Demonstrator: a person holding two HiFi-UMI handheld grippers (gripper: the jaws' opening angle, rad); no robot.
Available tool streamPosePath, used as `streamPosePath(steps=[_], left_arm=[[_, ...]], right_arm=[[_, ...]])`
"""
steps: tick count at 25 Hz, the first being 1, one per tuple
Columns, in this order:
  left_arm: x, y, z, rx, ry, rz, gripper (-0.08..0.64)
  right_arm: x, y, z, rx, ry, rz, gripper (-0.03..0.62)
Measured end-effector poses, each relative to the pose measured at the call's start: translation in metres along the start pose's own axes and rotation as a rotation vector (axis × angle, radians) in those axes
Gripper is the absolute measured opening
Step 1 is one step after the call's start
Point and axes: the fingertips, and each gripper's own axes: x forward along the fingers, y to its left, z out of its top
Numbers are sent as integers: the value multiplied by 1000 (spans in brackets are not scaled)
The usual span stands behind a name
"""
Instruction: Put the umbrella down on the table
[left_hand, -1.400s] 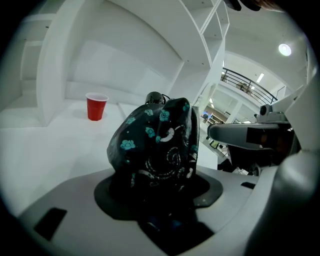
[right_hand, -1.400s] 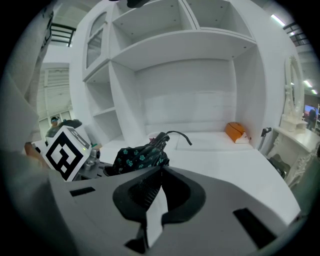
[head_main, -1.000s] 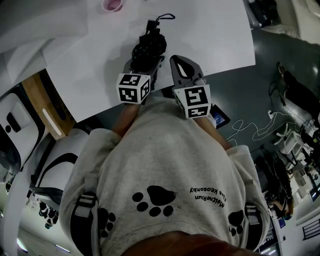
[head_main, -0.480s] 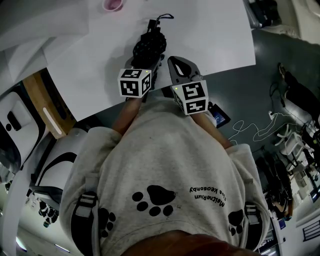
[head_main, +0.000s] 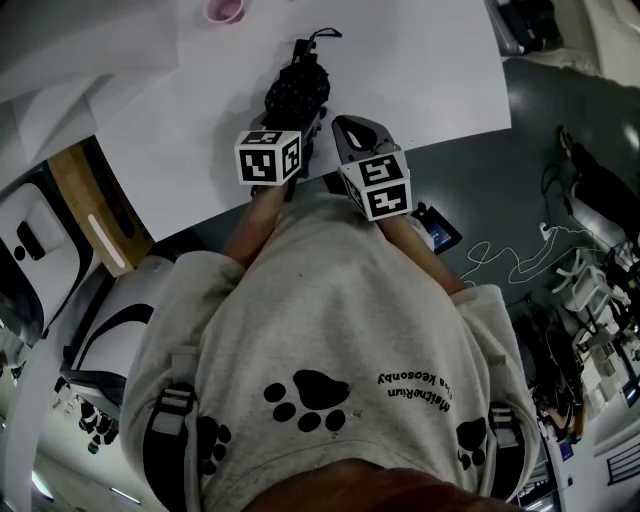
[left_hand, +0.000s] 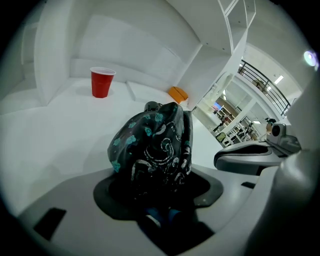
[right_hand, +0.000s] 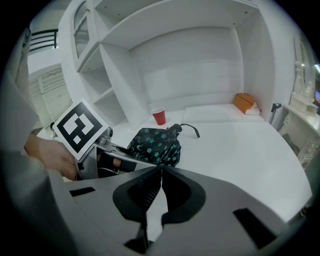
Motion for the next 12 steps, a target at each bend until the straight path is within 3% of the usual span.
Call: streamPosePath(steps=[12], left_arm=[[8, 2, 0, -78, 82, -24, 258]], right_arm=[[0, 0, 6, 3, -16, 18, 32]])
